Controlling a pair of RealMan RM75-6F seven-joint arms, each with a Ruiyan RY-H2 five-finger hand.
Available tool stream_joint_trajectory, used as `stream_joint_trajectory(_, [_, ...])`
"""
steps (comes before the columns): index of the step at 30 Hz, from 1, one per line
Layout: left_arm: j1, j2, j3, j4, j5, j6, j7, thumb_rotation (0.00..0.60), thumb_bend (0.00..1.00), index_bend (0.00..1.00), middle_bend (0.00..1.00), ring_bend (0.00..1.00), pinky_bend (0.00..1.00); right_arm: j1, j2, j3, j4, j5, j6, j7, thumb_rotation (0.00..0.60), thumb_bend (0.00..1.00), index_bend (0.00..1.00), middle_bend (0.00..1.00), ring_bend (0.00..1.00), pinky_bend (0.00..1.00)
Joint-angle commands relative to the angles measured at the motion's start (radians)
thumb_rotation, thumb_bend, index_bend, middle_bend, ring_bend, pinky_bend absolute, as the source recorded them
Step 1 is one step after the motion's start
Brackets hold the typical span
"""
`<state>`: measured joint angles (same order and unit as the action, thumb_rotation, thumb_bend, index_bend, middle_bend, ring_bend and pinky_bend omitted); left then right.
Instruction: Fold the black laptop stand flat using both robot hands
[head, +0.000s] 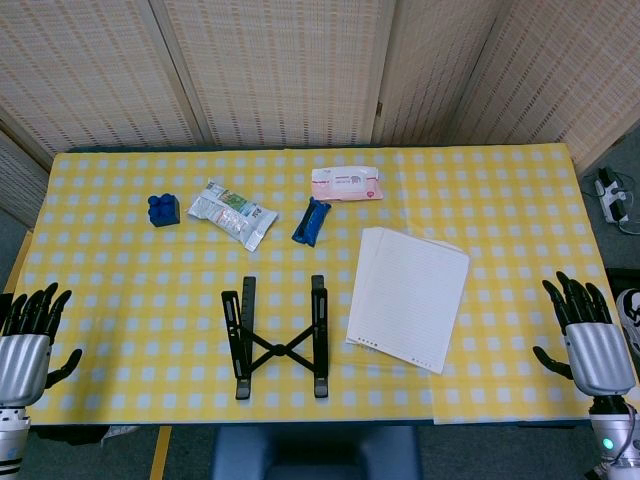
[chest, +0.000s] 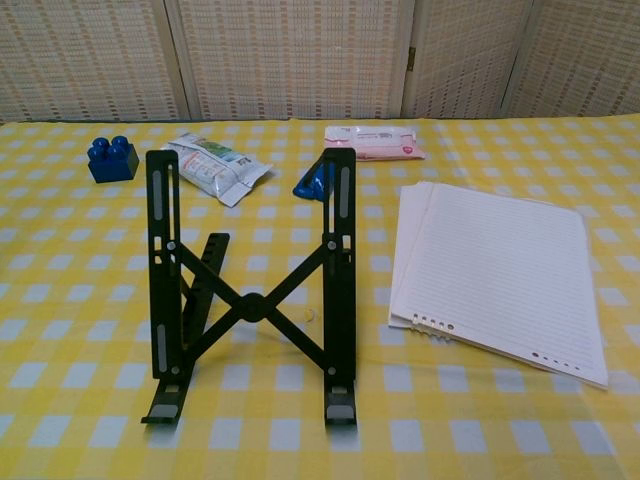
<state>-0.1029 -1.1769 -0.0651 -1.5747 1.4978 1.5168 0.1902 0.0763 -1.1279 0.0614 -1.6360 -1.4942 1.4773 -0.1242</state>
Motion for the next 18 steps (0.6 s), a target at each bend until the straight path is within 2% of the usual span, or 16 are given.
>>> stream_joint_trajectory(1, [-0.004, 0.004, 0.002, -0.011, -0.014, -0.017, 0.014, 0.6, 0.32, 0.0, 0.0, 0.0, 0.0, 0.003, 0.002, -0.002, -0.002, 0.0, -0.007, 0.003, 0.6, 0.22, 0.0, 0.0, 0.0, 0.0])
stream_joint_trajectory(12, [-0.02, 0.008, -0.008, -0.015, -0.008, -0.025, -0.003, 0.6, 0.32, 0.0, 0.0, 0.0, 0.0, 0.016, 0.011, -0.007, -0.008, -0.028, -0.017, 0.045, 0.6, 0.22, 0.0, 0.0, 0.01, 0.0])
stream_joint_trajectory(18, [-0.071, 0.019, -0.022, -0.008, 0.031, -0.067, -0.099, 0.6, 0.32, 0.01, 0.01, 0.0, 0.0, 0.052, 0.049, -0.01, -0.049, -0.054, -0.068, 0.097, 0.6, 0.22, 0.0, 0.0, 0.01, 0.0])
